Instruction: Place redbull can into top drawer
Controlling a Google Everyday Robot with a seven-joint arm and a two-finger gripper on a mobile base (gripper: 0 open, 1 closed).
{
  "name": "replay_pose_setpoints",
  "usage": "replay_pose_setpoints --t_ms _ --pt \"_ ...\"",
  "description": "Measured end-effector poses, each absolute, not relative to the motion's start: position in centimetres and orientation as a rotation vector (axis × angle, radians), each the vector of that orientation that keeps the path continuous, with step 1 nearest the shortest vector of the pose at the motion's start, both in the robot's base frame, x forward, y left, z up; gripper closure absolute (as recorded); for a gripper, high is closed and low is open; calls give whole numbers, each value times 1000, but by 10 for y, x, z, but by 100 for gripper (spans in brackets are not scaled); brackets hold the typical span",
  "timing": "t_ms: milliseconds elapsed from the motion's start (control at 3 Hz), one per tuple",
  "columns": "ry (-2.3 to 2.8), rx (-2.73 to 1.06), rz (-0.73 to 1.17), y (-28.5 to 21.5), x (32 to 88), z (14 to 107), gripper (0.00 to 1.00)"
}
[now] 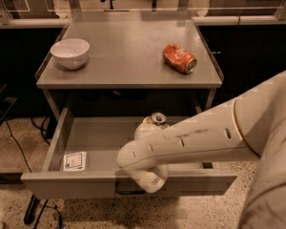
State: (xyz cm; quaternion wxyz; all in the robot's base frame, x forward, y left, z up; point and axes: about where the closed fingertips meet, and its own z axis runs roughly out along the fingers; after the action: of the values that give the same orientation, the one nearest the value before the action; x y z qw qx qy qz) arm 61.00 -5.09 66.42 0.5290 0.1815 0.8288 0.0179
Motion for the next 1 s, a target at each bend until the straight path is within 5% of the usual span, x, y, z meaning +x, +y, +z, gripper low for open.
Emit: replay_pose_setpoints --t_ms 1000 --pt "1979 433 43 -51 610 664 27"
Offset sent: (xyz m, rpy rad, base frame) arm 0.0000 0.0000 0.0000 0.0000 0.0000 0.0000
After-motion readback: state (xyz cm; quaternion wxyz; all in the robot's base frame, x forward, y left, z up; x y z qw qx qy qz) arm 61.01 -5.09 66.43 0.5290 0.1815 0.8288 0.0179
